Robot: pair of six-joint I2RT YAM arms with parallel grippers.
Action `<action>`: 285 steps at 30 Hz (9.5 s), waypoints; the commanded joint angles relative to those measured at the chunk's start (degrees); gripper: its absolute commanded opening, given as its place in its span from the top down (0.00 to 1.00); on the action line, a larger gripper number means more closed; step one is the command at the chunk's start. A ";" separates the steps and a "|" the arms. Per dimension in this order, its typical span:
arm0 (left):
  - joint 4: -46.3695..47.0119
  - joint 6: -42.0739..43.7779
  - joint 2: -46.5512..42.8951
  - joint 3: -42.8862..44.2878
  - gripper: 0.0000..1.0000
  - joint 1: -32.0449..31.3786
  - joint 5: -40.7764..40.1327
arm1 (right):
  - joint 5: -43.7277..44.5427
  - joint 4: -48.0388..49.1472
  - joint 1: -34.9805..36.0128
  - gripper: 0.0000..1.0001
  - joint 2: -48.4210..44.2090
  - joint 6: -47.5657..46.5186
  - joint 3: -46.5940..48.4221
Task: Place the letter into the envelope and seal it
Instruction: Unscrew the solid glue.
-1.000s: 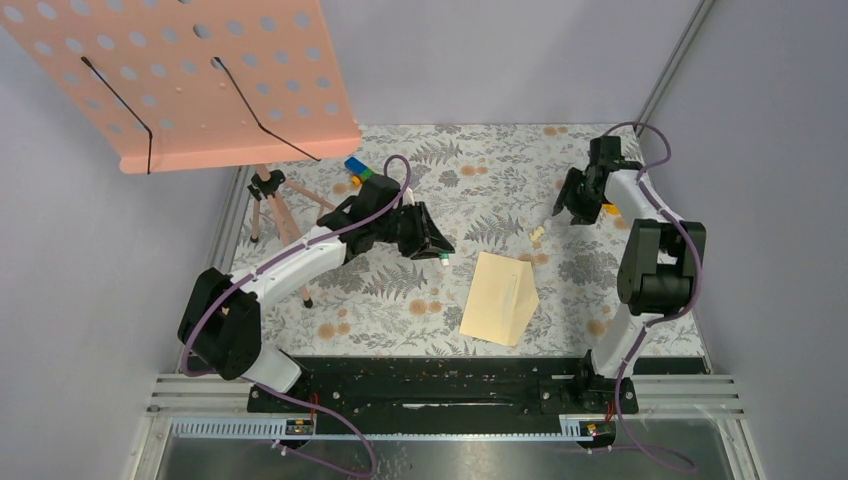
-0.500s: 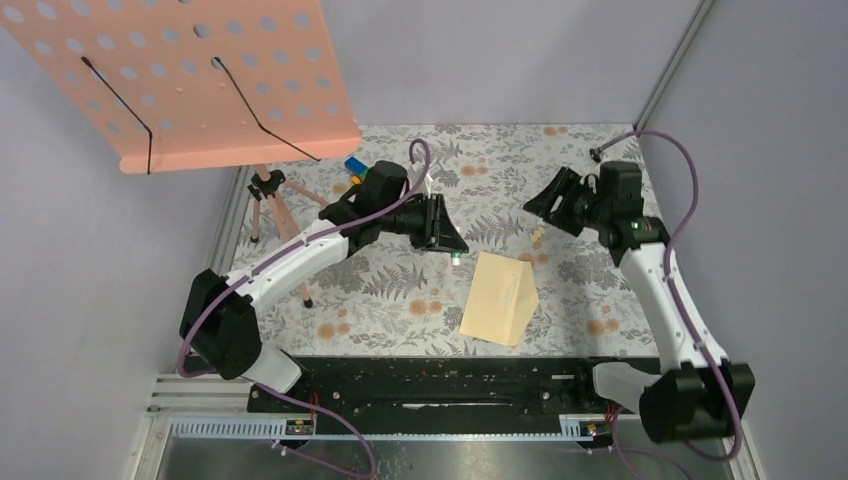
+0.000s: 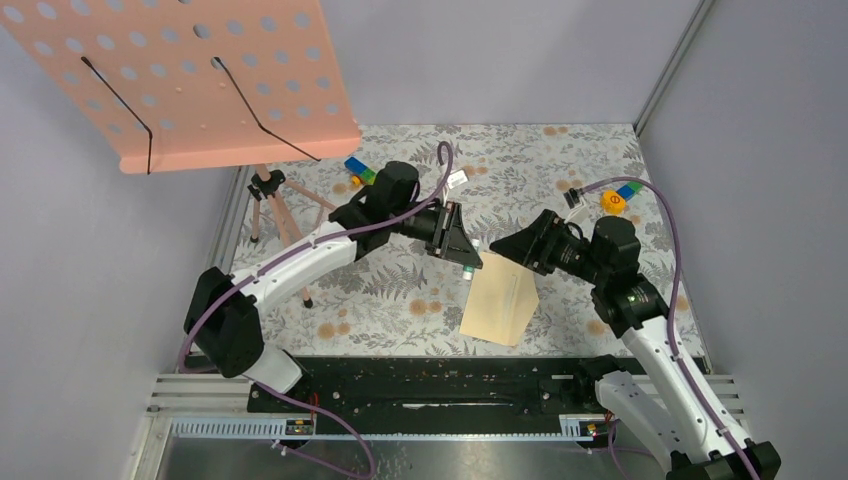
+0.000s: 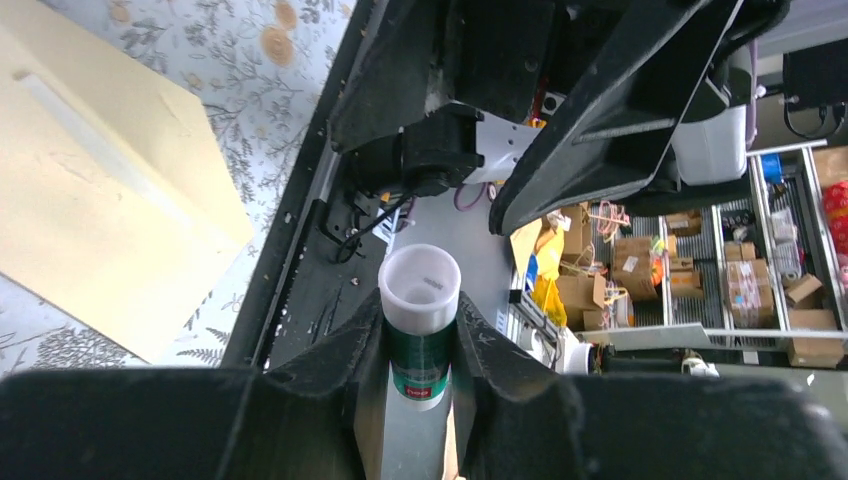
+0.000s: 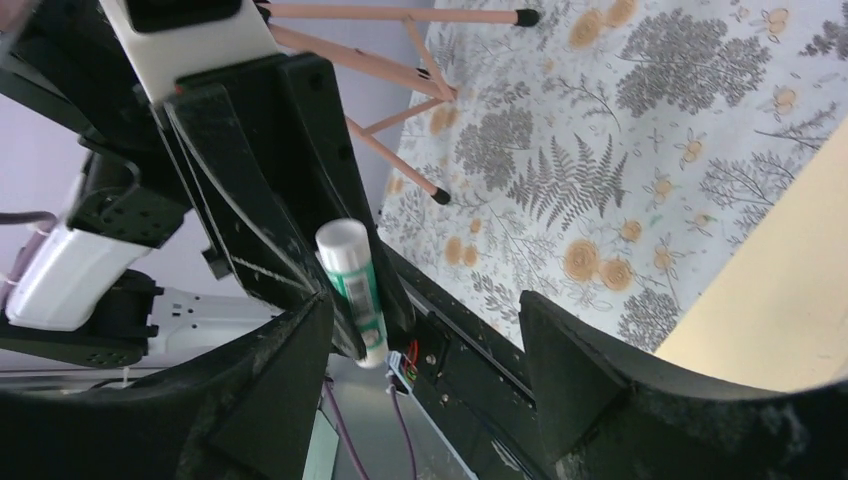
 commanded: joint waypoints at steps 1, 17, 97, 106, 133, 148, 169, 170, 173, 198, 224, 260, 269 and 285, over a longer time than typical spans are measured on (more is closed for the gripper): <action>2.56 1.17 1.27 3.33 1.00 -1.12 3.49 | -0.57 6.84 0.73 0.26 -0.10 3.57 0.21; 4.86 -19.56 4.51 4.40 1.00 -0.67 -18.34 | -0.38 5.69 3.88 0.26 -0.82 1.30 -1.35; 12.00 55.49 -34.61 -23.34 0.06 -28.19 -58.28 | -17.64 -54.66 5.22 1.00 17.77 -30.50 23.79; 11.58 78.00 -28.95 -21.14 0.04 -38.81 -69.54 | -22.79 -49.64 5.23 1.00 17.02 -19.52 21.34; 19.95 77.17 -20.90 -20.45 0.24 -40.22 -57.08 | -24.44 -56.16 5.38 1.00 19.02 -2.63 22.86; 24.89 73.83 -17.37 -19.62 0.43 -40.02 -61.46 | -25.65 -53.03 5.31 1.00 17.67 1.81 19.68; 25.08 69.61 -18.09 -18.82 1.00 -38.96 -64.93 | -31.53 -36.70 4.97 0.36 15.23 11.99 15.88; 22.16 67.45 -18.68 -17.55 1.00 -37.99 -63.54 | -31.59 -32.56 4.77 0.30 14.15 15.64 15.04; 11.74 60.23 -19.56 -13.50 1.00 -33.99 -58.07 | -32.09 -22.72 3.31 0.25 12.88 22.47 13.29; -9.06 -18.62 -5.92 10.94 1.00 -6.93 -41.01 | 22.23 -31.89 -0.52 0.00 -3.14 -10.24 19.81; 8.47 -30.27 -10.51 -0.07 1.00 -6.28 -48.69 | 25.80 -10.16 21.06 0.32 9.96 -19.47 18.21; 11.20 -28.63 -11.79 -1.89 1.00 -6.06 -46.29 | 26.16 -8.93 21.50 0.59 15.04 -18.08 24.66; 11.49 -27.88 -11.72 -1.90 1.00 -6.08 -45.51 | 25.66 -8.86 21.51 0.63 16.31 -17.46 25.80; 2.95 -25.99 -11.11 1.14 1.00 -6.07 -48.78 | 33.43 -23.69 22.97 0.44 20.68 -23.69 35.32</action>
